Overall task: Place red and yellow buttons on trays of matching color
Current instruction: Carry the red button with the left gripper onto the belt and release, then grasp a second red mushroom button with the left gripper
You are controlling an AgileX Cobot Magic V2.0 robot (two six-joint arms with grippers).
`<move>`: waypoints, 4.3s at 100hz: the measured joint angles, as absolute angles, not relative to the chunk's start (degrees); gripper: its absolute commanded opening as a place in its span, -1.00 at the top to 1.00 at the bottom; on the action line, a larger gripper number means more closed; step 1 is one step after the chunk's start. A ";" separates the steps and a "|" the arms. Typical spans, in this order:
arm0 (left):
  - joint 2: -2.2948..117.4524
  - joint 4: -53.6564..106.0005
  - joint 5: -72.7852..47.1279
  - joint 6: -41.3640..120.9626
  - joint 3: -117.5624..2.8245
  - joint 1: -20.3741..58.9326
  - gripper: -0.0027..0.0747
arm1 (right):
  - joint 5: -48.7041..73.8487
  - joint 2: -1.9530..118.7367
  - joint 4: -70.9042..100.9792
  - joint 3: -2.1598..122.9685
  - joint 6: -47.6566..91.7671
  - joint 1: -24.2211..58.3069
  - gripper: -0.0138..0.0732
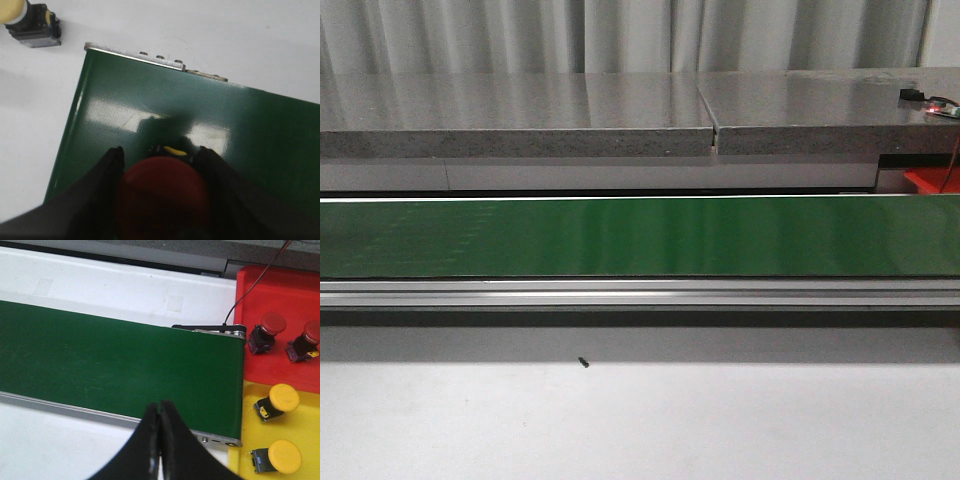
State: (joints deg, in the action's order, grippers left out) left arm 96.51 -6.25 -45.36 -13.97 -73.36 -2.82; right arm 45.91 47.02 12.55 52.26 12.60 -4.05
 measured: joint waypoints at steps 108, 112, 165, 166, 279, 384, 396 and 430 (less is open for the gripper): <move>91.49 -5.34 -40.32 -11.89 -69.82 1.62 -0.69 | 45.91 47.02 12.55 52.26 12.60 -4.05 0.84; 91.34 -5.66 -40.43 -11.89 -70.29 1.67 -0.69 | 45.91 47.02 12.55 52.26 12.60 -4.05 0.84; 91.12 -7.85 -41.89 -11.89 -76.86 -9.28 -0.67 | 45.91 47.02 12.55 52.26 12.60 -4.05 0.84; 91.12 -7.85 -41.89 -11.89 -76.86 -9.59 -0.67 | 45.91 47.02 12.55 52.26 12.60 -4.05 0.84; 115.05 -8.09 -42.07 -9.94 -91.95 -27.78 -0.67 | 45.91 47.02 12.55 52.26 12.60 -4.05 0.84; 125.63 -8.09 -42.45 -9.12 -97.19 -27.78 -0.32 | 45.91 47.02 12.55 52.26 12.60 -4.05 0.84; 125.63 -8.09 -41.99 -9.12 -97.19 -27.78 0.07 | 45.91 47.02 12.55 52.26 12.60 -4.05 0.84; 125.02 -8.09 -42.74 -9.12 -97.19 -27.78 0.71 | 45.91 47.02 12.55 52.26 12.60 -4.05 0.84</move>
State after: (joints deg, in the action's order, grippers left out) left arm 125.02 -8.09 -42.74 -9.12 -97.19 -27.78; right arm 45.91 47.02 12.55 52.26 12.60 -4.05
